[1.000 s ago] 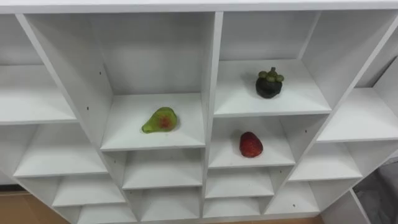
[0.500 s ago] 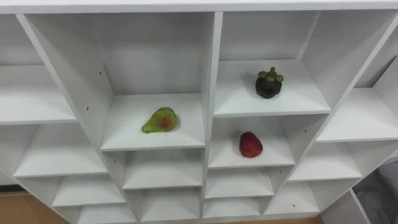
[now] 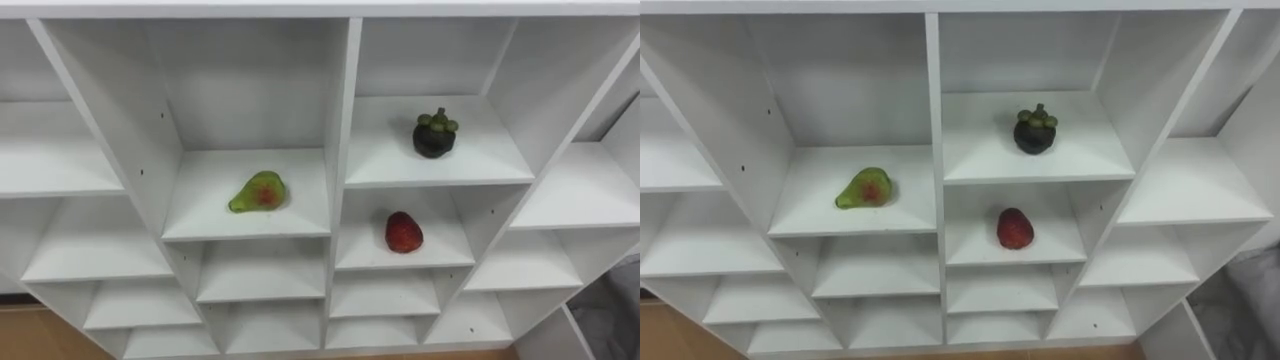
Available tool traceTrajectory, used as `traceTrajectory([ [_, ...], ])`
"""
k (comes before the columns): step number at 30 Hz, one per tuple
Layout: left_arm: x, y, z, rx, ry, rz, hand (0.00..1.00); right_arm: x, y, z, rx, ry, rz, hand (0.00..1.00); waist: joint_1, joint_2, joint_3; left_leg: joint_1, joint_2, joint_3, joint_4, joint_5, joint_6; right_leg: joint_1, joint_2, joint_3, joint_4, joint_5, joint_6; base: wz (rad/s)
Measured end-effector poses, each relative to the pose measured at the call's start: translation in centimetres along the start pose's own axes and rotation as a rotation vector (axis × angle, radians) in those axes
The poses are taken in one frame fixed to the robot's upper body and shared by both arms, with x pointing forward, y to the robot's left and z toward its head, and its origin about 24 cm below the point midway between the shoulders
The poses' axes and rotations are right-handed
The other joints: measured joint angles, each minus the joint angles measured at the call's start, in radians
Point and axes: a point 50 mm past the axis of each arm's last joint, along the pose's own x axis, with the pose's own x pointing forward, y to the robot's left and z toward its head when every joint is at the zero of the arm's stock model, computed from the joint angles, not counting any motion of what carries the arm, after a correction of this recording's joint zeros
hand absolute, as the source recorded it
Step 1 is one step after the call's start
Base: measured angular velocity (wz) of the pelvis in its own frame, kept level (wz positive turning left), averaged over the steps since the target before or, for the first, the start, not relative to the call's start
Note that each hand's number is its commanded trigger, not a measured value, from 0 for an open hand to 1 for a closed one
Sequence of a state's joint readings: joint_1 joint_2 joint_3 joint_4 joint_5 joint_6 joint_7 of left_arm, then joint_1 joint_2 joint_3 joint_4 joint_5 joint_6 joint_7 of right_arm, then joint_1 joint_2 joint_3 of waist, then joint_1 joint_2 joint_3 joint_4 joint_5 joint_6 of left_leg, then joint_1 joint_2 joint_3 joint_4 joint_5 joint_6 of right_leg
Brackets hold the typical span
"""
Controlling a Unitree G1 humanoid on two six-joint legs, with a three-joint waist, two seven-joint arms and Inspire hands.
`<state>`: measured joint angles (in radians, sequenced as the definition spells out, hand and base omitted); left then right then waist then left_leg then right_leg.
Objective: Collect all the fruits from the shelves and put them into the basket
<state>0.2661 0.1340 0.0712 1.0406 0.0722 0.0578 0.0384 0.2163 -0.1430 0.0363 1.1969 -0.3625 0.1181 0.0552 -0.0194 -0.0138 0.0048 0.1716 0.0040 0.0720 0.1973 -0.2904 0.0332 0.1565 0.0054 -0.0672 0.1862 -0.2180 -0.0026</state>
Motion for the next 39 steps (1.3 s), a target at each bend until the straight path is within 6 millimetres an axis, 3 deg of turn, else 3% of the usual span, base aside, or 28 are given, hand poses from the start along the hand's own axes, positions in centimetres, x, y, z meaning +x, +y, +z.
traceTrajectory([
  [9, 0.0, 0.0, 0.2, 0.001, -0.007, -0.001, 1.00, 0.0, -0.4, 0.5, 0.008, -0.039, -0.061, 0.00, 0.000, 0.000, -0.0003, -0.001, 0.000, -0.001, 0.002, 0.000, 0.000, 0.000, 0.000, -0.002, 0.000, 0.000, 0.000, 0.00],
  [15, 0.1, 0.1, 0.5, 0.003, -0.024, 0.000, 1.00, -0.7, -2.8, 3.4, 0.088, -0.198, -0.222, 0.00, 0.007, 0.005, -0.0001, -0.008, 0.001, 0.009, 0.001, 0.001, 0.000, -0.016, 0.002, 0.009, -0.001, 0.002, 0.000, -0.05],
  [26, -0.3, 0.2, 2.1, -0.013, -0.166, 0.011, 1.00, -5.8, -4.2, 10.3, 0.250, -0.721, -0.361, 0.00, 0.024, 0.010, -0.0036, -0.011, 0.000, 0.007, 0.001, 0.002, 0.000, -0.014, 0.001, 0.007, -0.018, 0.004, 0.001, 0.00],
  [31, -0.3, 0.2, 2.6, -0.016, -0.202, 0.009, 1.00, -7.5, -4.5, 11.4, 0.263, -0.831, -0.411, 0.00, 0.025, 0.006, -0.0110, -0.022, 0.001, 0.008, 0.002, 0.002, 0.000, -0.028, 0.001, 0.010, -0.017, 0.005, 0.002, -0.01],
  [39, -0.3, 0.4, 2.5, -0.033, -0.210, 0.005, 1.00, -12.5, -5.9, 13.7, 0.295, -1.083, -0.526, 0.00, 0.024, 0.011, -0.0113, -0.025, 0.001, 0.011, 0.000, 0.006, 0.001, -0.035, 0.002, 0.010, -0.019, 0.015, 0.002, -0.02],
])
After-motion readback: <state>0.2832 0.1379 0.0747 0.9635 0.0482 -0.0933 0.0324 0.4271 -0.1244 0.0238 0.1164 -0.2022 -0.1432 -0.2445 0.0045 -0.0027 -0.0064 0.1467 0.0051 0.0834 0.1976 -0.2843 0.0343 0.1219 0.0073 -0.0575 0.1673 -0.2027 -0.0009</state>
